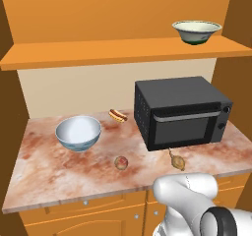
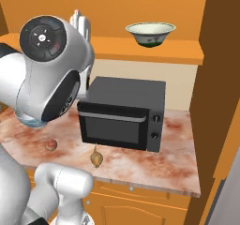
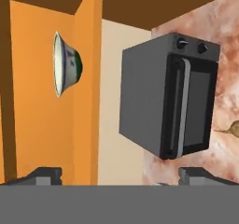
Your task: Pick both bowls and place them on the counter. Then place the peach in one bowl and place the onion in the other bowl.
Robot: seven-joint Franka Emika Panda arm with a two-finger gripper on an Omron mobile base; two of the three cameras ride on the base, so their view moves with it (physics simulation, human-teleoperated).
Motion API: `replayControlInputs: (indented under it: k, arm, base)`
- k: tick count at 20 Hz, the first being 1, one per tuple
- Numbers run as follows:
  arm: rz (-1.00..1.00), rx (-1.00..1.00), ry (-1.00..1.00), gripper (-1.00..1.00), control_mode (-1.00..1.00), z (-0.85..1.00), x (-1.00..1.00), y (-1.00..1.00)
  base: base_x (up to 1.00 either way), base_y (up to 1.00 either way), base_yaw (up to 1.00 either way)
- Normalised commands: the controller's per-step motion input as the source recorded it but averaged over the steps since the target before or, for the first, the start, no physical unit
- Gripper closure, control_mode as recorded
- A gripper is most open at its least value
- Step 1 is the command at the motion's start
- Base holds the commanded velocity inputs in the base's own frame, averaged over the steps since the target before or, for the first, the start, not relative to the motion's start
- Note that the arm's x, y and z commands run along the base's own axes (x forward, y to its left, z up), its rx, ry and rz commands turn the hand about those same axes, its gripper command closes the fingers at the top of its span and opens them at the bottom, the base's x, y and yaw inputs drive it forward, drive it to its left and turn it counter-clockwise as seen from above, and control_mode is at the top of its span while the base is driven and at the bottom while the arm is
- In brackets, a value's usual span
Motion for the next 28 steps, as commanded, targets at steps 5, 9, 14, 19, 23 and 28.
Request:
replayControlInputs:
  k: [5,9,14,19,23,28]
  arm:
    - [0.00,0.08,-0.16,-1.00,-1.00,-0.01,0.56,-0.10]
    - [0.00,0.00,-0.01,-1.00,-1.00,0.11,0.58,-0.16]
    - [0.00,0.00,0.01,-1.00,-1.00,0.11,0.45,-0.22]
    - [0.01,0.00,0.01,-1.00,-1.00,0.07,0.48,-0.30]
    - [0.09,0.05,0.01,-1.00,-1.00,0.00,0.59,-0.06]
    - [0.12,0.10,0.04,-1.00,-1.00,0.00,0.58,-0.06]
  base:
    - [0.00,0.00,0.00]
    - [0.00,0.00,0.00]
    - [0.00,0.00,0.00]
    - [0.00,0.00,0.00]
    - [0.00,0.00,0.00]
    - [0.00,0.00,0.00]
